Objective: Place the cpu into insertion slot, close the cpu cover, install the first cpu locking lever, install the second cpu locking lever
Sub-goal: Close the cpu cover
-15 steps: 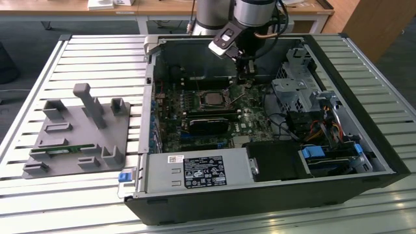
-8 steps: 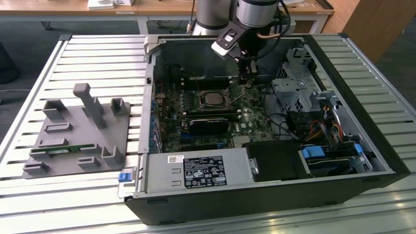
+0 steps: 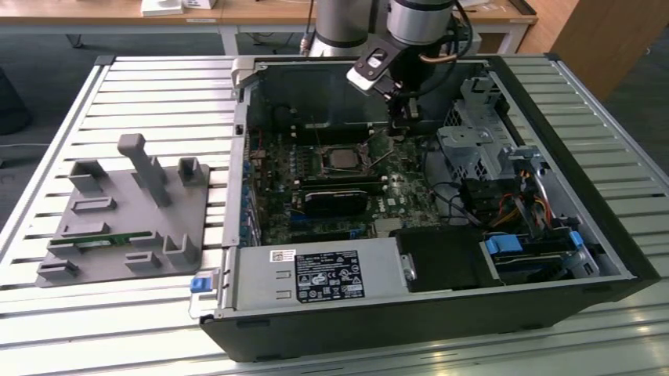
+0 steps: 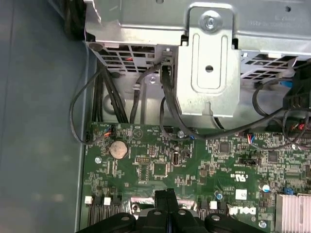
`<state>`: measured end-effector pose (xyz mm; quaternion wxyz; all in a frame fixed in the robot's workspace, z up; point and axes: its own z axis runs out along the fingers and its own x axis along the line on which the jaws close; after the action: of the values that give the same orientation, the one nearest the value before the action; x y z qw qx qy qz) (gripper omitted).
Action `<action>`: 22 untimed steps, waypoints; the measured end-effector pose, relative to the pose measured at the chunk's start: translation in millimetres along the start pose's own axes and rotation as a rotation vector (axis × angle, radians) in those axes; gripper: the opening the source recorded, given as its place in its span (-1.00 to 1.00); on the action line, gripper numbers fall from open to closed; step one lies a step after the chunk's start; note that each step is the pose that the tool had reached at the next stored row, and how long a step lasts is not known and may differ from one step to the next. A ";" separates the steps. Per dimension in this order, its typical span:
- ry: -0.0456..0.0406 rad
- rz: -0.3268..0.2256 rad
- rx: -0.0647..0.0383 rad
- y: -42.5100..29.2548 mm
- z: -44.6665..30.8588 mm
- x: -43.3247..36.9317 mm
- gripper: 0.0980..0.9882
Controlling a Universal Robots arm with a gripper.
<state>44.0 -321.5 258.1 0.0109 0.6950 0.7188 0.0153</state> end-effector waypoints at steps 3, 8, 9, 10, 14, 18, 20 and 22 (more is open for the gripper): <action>-0.0012 0.000 0.000 2.7 0.6 0.9 -0.98; -0.0023 0.000 0.000 7.6 1.4 1.7 -0.98; -0.0029 0.000 0.000 8.7 1.6 1.9 -0.98; -0.0036 0.000 0.000 9.6 1.7 2.0 -0.98; -0.0042 0.000 0.000 14.6 3.0 2.1 -0.98; -0.0042 0.000 0.000 17.1 6.4 2.4 -0.98; -0.0043 0.000 0.000 17.1 9.7 2.7 -0.98; -0.0043 0.000 0.000 17.2 12.8 2.9 -0.98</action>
<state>61.5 -318.0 246.0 0.0124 0.6950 0.7188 0.0138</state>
